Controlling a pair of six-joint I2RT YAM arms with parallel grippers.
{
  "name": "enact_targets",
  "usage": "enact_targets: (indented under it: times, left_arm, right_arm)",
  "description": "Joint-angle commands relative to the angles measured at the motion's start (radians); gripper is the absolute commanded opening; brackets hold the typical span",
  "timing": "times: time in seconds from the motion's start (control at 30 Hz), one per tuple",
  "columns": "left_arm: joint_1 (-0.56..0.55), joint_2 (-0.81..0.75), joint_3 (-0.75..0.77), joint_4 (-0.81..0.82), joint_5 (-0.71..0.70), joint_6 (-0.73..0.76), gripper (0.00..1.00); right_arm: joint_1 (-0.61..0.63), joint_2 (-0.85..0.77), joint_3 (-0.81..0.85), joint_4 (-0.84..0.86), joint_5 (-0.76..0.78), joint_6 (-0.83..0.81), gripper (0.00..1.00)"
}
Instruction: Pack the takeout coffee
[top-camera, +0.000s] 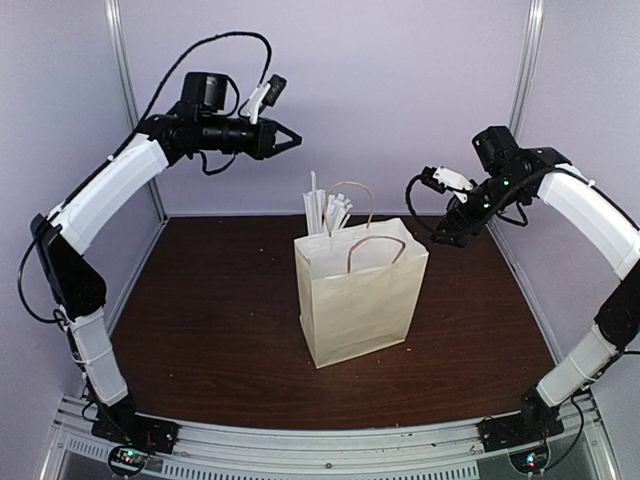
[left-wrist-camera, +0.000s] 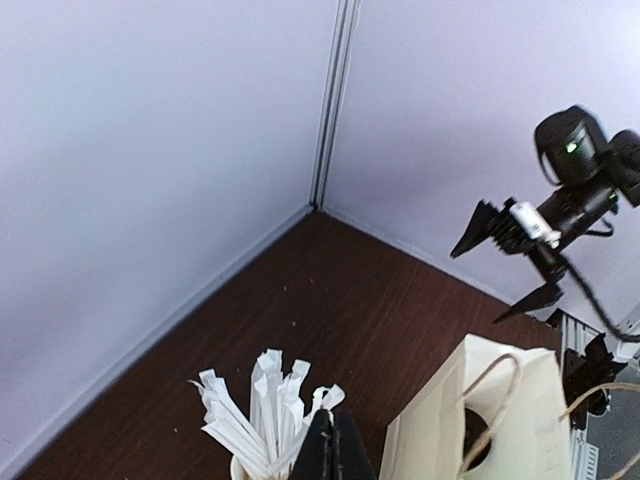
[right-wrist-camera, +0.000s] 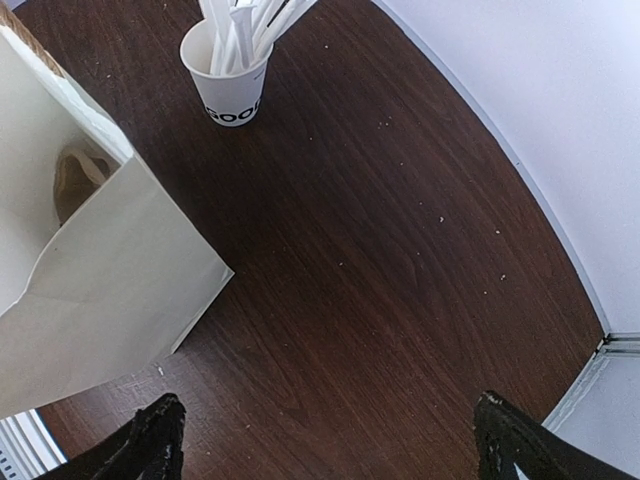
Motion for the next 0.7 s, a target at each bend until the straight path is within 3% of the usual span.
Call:
enact_targets:
  times: [0.0,0.27,0.3,0.37,0.43,0.53,0.67]
  left_arm:
    - [-0.005,-0.127,0.03,0.017,-0.015,0.006,0.0]
    - [-0.016,-0.288,-0.072,0.014,-0.029,-0.035,0.0]
    - [-0.016,-0.29,-0.092,0.007,-0.041,-0.033,0.05]
    - [-0.016,-0.287,-0.144,0.003,-0.09,-0.021,0.3]
    - [-0.016,-0.27,-0.198,0.021,-0.108,-0.005,0.45]
    - [-0.016,-0.2,-0.222,0.016,-0.114,0.046,0.53]
    - [-0.016,-0.076,-0.178,-0.01,-0.085,0.103,0.56]
  right_arm:
    - [-0.008,-0.052,-0.009,0.015,-0.007,0.012,1.0]
    - [-0.009,-0.086,-0.017,0.016,-0.016,0.02,1.0]
    - [-0.008,-0.089,-0.017,0.016,-0.016,0.021,1.0]
    - [-0.008,-0.092,-0.017,0.013,-0.019,0.024,1.0]
    - [-0.008,-0.095,-0.018,0.01,-0.017,0.022,1.0]
    - [-0.009,-0.102,-0.025,0.007,0.003,0.014,1.0]
    - [-0.009,-0.099,-0.032,0.001,0.023,0.008,1.0]
